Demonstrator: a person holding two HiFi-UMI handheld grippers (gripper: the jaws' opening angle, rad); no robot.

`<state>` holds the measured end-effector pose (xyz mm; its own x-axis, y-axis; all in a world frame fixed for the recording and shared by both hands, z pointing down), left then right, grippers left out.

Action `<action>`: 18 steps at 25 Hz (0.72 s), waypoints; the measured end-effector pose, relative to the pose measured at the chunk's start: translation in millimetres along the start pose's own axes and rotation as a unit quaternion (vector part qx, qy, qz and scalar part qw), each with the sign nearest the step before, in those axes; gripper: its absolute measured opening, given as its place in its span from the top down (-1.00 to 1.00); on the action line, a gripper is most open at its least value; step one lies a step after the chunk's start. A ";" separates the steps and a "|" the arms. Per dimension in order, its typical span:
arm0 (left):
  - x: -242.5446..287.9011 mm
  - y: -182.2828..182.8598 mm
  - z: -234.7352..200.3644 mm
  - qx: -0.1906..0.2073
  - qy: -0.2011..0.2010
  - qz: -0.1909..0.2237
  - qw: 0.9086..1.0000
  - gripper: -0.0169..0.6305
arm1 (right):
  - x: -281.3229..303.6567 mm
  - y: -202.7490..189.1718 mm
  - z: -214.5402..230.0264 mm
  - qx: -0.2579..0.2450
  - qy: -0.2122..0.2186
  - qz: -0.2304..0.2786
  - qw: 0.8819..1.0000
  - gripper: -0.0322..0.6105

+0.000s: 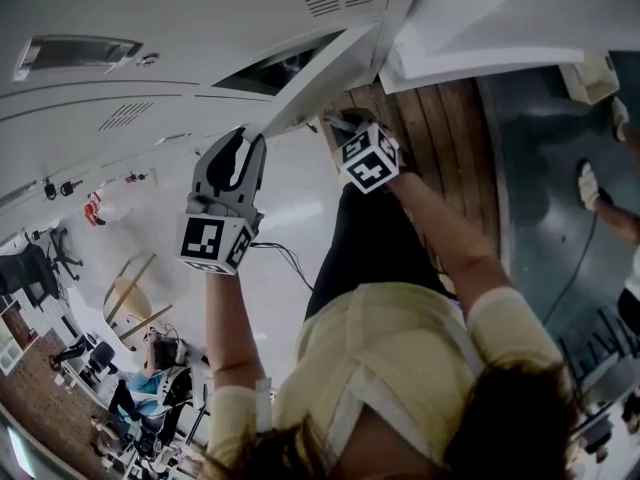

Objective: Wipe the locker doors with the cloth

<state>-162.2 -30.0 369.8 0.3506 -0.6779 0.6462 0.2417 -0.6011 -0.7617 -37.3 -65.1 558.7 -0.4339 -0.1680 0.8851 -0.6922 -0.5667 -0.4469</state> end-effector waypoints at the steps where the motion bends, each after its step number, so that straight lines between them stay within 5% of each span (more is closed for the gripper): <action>1: 0.2 0.1 -0.2 0.002 0.000 -0.001 1.000 0.63 | 4.7 0.2 -7.0 -0.005 0.007 0.000 1.000 0.86; 18: 0.4 0.5 -2.3 -0.002 0.002 0.001 1.000 0.63 | 42.0 20.6 -66.5 -0.100 0.055 -0.015 0.993 0.86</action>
<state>-164.0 -31.5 369.8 0.3475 -0.6801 0.6455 0.2370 -0.6024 -0.7622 -108.1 -30.1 578.1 -0.4647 -0.0576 0.8836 -0.8019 -0.3959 -0.4475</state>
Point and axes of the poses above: the fingertips, and each gripper's own axes: x forward along the fingers, z to its right, y out of its top, the point moved 3 cm from there along -x, backward along the fingers, and after that the axes turned 12 degrees about -z, right-handed, at the moved point
